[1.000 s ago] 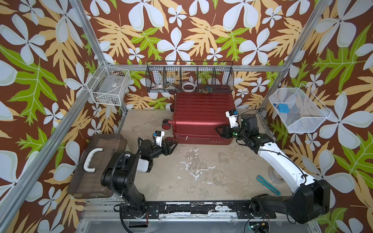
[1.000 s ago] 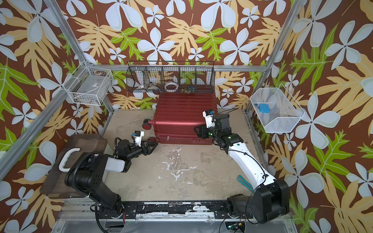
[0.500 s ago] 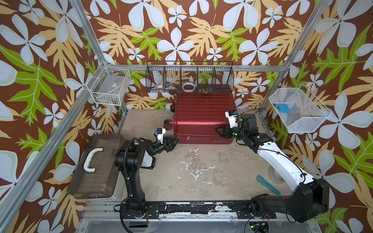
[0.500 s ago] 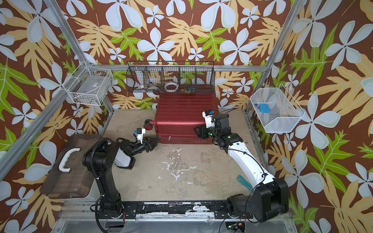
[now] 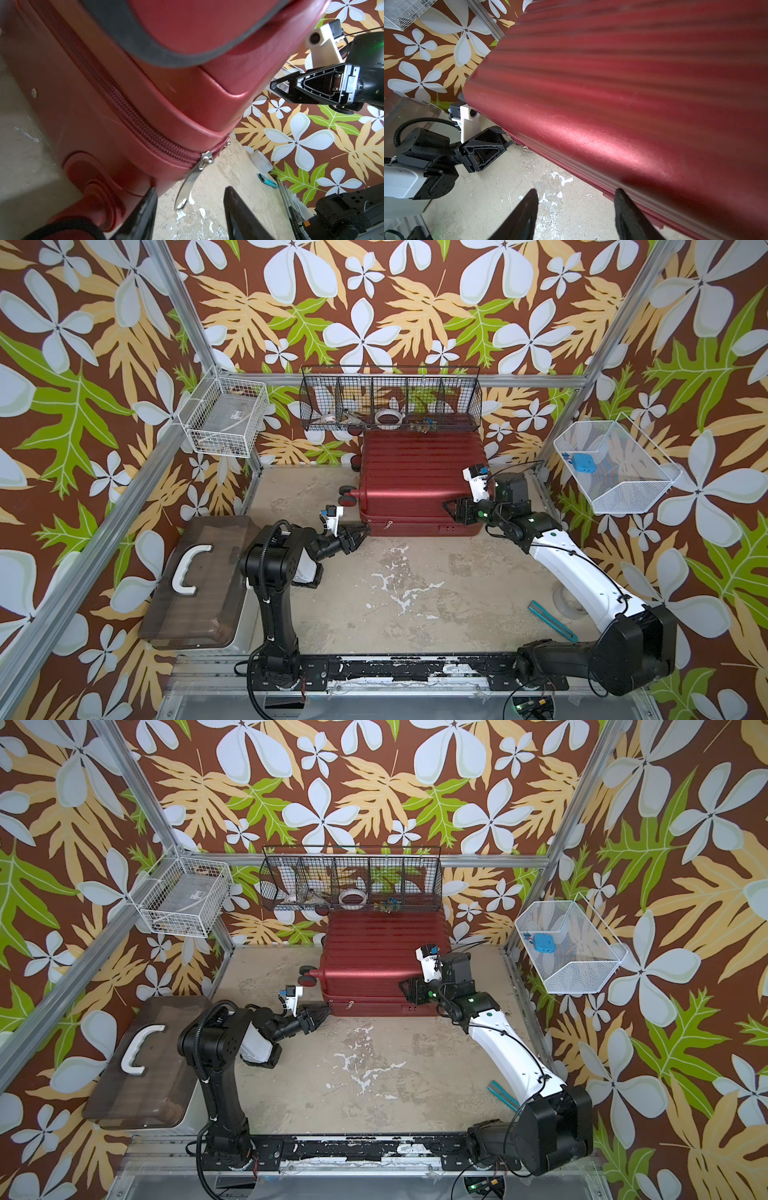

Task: Open the suitcase zippers
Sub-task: Adjust the suitcase at the center of the board.

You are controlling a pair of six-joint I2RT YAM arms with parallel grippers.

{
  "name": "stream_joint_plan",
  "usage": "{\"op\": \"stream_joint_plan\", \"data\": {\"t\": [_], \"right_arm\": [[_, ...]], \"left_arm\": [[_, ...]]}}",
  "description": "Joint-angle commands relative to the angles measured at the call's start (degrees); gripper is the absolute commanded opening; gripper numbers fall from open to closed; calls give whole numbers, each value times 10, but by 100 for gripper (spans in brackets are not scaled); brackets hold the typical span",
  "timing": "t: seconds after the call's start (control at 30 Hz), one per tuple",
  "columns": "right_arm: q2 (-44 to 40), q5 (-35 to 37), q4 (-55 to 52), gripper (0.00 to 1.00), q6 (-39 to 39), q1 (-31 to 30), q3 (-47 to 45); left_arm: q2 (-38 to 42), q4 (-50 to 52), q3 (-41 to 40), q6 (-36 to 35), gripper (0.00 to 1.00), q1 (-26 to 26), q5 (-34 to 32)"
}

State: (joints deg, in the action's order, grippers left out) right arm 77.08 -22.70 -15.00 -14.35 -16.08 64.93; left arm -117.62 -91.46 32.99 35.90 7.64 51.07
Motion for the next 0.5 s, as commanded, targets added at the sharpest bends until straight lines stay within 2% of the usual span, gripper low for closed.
{"op": "stream_joint_plan", "data": {"t": [0.0, 0.47], "right_arm": [[-1, -2, 4, 60, 4, -1, 2], [-2, 0, 5, 60, 4, 0, 0]], "left_arm": [[-4, -22, 5, 2, 51, 9, 1], [6, -30, -1, 0, 37, 27, -21]]}}
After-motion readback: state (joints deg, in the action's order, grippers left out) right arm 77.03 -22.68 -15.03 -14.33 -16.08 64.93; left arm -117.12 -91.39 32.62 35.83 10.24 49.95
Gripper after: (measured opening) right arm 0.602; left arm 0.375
